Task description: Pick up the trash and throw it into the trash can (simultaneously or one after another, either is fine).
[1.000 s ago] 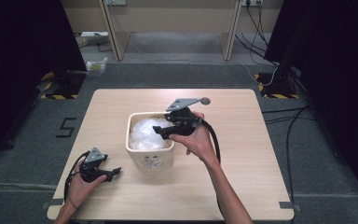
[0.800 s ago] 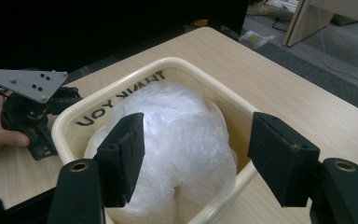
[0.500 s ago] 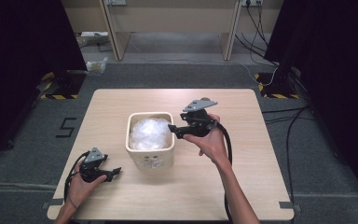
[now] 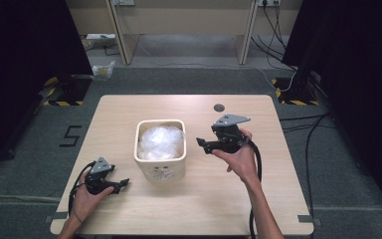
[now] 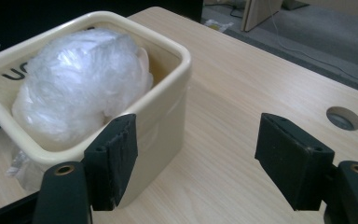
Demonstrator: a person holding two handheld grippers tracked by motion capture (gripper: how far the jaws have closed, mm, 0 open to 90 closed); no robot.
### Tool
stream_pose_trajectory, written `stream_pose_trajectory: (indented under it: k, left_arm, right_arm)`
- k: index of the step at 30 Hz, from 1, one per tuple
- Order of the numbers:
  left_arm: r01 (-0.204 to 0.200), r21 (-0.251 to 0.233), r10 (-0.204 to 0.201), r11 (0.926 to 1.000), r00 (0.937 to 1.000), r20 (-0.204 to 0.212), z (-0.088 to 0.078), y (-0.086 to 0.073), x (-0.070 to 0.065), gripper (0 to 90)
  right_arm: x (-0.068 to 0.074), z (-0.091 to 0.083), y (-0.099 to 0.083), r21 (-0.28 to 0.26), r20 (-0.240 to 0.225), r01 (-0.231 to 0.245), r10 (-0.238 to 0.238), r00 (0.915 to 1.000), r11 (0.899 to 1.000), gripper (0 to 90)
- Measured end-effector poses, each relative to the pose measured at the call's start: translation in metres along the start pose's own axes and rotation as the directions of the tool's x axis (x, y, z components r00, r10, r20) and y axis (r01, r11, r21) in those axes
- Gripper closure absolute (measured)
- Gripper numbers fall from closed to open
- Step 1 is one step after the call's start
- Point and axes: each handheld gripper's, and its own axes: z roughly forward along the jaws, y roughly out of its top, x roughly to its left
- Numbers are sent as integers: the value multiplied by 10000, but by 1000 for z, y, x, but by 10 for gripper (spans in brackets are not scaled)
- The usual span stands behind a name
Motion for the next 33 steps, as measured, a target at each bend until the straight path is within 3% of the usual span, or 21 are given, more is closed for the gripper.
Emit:
stream_pose_trajectory:
  k: [16,23,26,33]
  left_arm:
    - [0,-2,0,10000,10000,5,0,0,0,144]
    - [-9,3,9,10000,10000,12,0,0,0,144]
    - [-2,3,2,10000,10000,14,0,0,0,144]
    - [-9,13,9,10000,10000,4,0,0,0,144]
  right_arm:
    - [-17,-11,-30,-10,889,-443,442,9951,9990,226]
    - [-13,-14,-40,-103,992,-264,273,9947,9996,206]
    - [-10,-15,-44,93,1333,-62,49,9911,9999,207]
    - [-5,-12,-53,181,1123,-71,51,9937,9998,212]
